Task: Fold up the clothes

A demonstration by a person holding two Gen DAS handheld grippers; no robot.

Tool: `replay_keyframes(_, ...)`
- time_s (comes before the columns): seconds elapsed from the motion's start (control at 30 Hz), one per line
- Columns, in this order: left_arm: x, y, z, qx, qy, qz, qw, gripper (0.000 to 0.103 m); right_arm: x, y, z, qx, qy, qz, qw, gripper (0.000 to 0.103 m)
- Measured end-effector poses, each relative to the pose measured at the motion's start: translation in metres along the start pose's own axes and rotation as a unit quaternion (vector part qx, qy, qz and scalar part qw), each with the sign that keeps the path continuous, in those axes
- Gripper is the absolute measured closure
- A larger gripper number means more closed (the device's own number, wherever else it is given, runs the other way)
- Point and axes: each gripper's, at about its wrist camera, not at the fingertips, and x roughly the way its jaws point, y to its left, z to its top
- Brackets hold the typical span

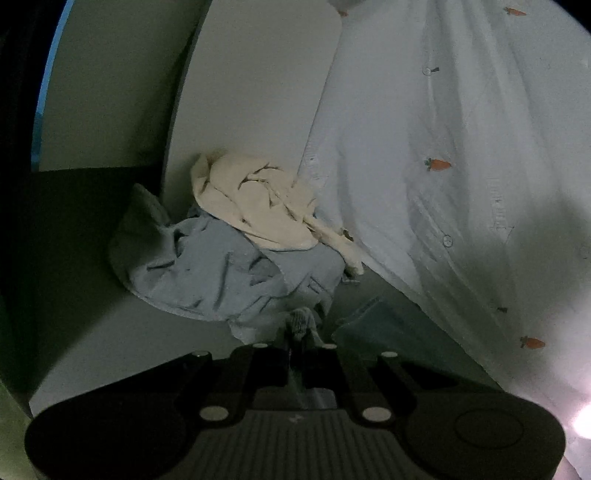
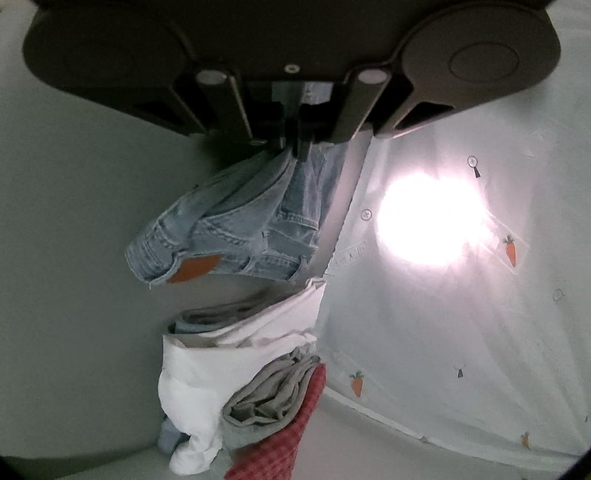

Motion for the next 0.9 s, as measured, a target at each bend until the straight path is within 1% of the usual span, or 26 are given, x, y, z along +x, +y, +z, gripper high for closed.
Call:
replay_keyframes(0.07, 0.006, 0.004, -0.004, -0.013, 0.015, 0.013, 0.9997, 0.097, 0.006, -0.008, -0.002, 0.004, 0.008, -0.025, 1.000, 0.098)
replay_keyframes(0.1, 0.008, 0.006, -0.006, -0.024, 0.021, 0.015, 0.9994, 0.097, 0.008, -0.012, -0.004, 0.015, 0.011, -0.029, 0.999, 0.098)
replay_keyframes(0.13, 0.009, 0.008, -0.008, -0.032, 0.025, 0.016, 0.9991, 0.097, 0.010, -0.016, -0.006, 0.030, 0.012, -0.027, 0.999, 0.098)
replay_keyframes(0.2, 0.010, 0.002, -0.007, -0.022, 0.024, 0.015, 0.9994, 0.097, 0.012, -0.016, -0.008, 0.042, 0.011, -0.024, 0.999, 0.098)
replay_keyframes(0.3, 0.017, -0.015, 0.003, 0.005, 0.011, 0.014, 0.9998, 0.097, 0.023, 0.003, -0.001, 0.016, 0.013, -0.025, 0.999, 0.098)
replay_keyframes(0.47, 0.043, -0.050, 0.030, 0.002, -0.014, -0.006, 0.9999, 0.097, 0.051, 0.045, 0.017, -0.008, 0.008, 0.002, 1.000, 0.098)
replay_keyframes(0.57, 0.072, -0.078, 0.043, 0.010, -0.020, -0.011, 0.9997, 0.097, 0.077, 0.069, 0.025, -0.011, 0.008, 0.015, 1.000, 0.100)
replay_keyframes(0.7, 0.117, -0.120, 0.058, 0.021, -0.021, -0.014, 0.9995, 0.097, 0.122, 0.098, 0.033, -0.013, 0.010, 0.016, 1.000, 0.100)
replay_keyframes(0.8, 0.154, -0.151, 0.065, 0.032, -0.017, -0.014, 0.9992, 0.097, 0.159, 0.122, 0.036, -0.040, 0.004, 0.005, 0.999, 0.100)
replay_keyframes(0.9, 0.205, -0.185, 0.064, 0.056, -0.005, -0.013, 0.9983, 0.097, 0.201, 0.137, 0.039, -0.053, 0.003, -0.008, 0.999, 0.100)
